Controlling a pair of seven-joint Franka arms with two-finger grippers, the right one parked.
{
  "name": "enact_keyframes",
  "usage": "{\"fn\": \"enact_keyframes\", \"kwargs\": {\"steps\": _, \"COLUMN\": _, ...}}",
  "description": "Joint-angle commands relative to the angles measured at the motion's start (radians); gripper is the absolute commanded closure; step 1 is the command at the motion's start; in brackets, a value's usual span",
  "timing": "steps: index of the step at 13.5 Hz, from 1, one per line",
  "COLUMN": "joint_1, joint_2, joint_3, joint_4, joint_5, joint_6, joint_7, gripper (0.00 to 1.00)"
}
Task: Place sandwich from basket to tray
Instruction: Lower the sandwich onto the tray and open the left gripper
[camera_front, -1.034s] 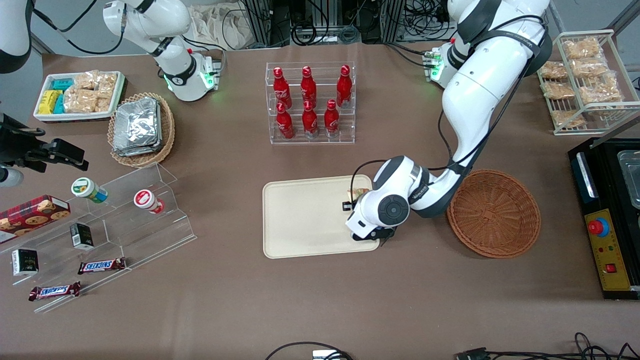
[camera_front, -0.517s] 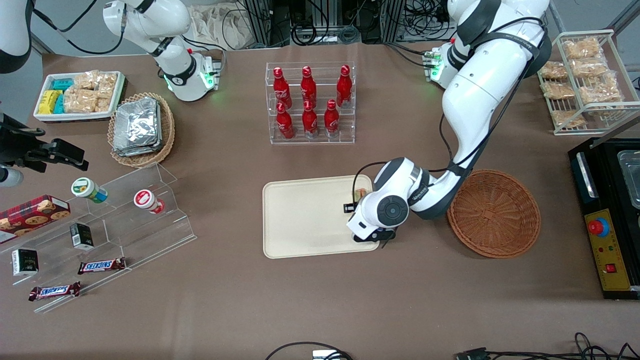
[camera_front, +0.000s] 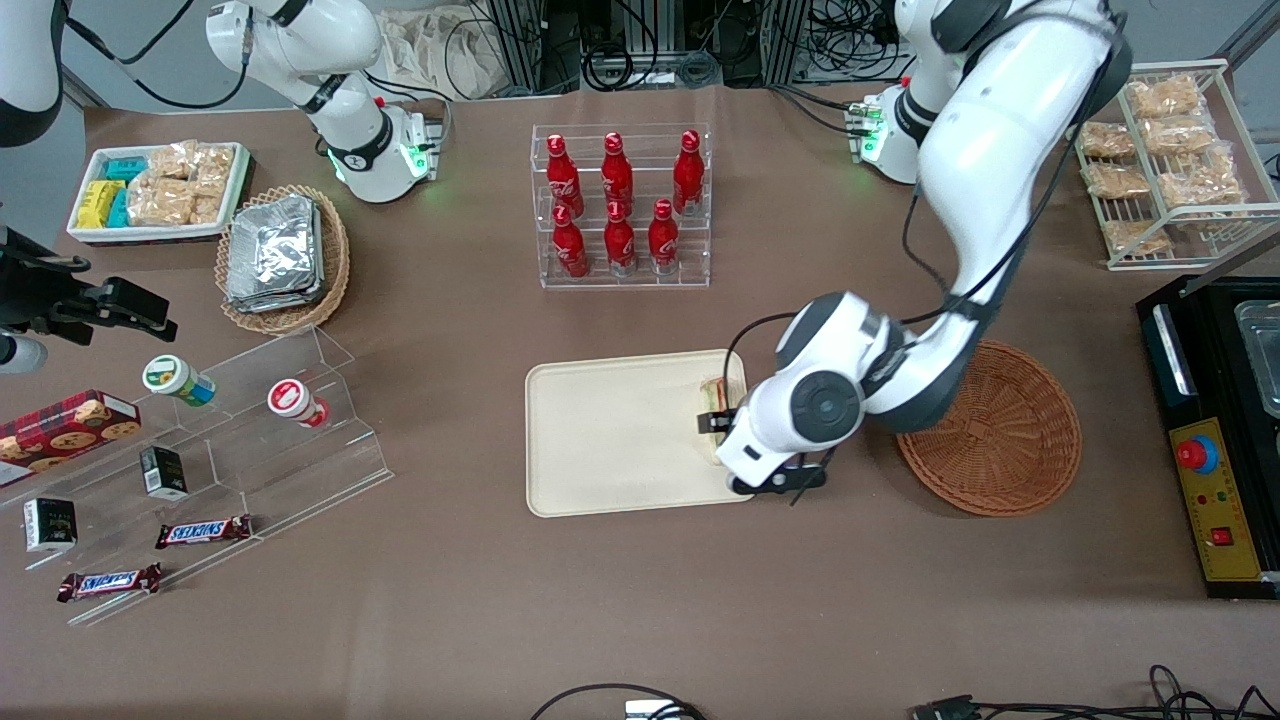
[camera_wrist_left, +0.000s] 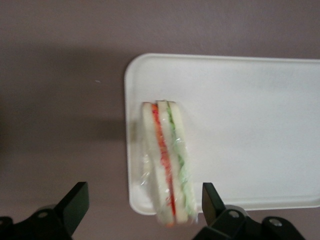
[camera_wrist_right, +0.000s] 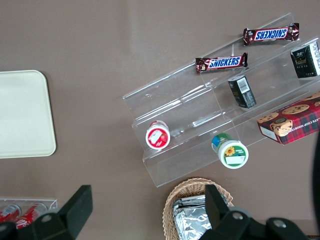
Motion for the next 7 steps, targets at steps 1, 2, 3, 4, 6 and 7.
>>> {"fn": "enact_keyframes", "kwargs": {"steps": 1, "joint_1": 0.082, "joint_2": -0.165, "joint_3": -0.004, "joint_4": -0.028, "joint_5": 0.008, "joint_6": -0.158, "joint_7": 0.046, "gripper": 0.0}}
{"fn": "enact_keyframes", "kwargs": {"steps": 2, "joint_1": 0.088, "joint_2": -0.216, "joint_3": 0.001, "joint_4": -0.016, "joint_5": 0.011, "joint_6": -0.232, "joint_7": 0.086, "gripper": 0.0}}
{"fn": "enact_keyframes", "kwargs": {"steps": 3, "joint_1": 0.132, "joint_2": -0.251, "joint_3": -0.001, "joint_4": 0.003, "joint_5": 0.008, "joint_6": -0.313, "joint_7": 0.147, "gripper": 0.0}}
{"fn": "enact_keyframes", "kwargs": {"steps": 4, "joint_1": 0.163, "joint_2": -0.282, "joint_3": -0.002, "joint_4": 0.035, "joint_5": 0.007, "joint_6": -0.39, "joint_7": 0.195, "gripper": 0.0}}
{"fn": "enact_keyframes", "kwargs": {"steps": 6, "joint_1": 0.197, "joint_2": -0.323, "joint_3": 0.014, "joint_4": 0.11, "joint_5": 0.012, "joint_6": -0.537, "joint_7": 0.262, "gripper": 0.0}}
{"fn": "enact_keyframes", "kwargs": {"steps": 7, "joint_1": 0.226, "joint_2": -0.339, "joint_3": 0.016, "joint_4": 0.15, "joint_5": 0.01, "joint_6": -0.596, "joint_7": 0.276, "gripper": 0.0}}
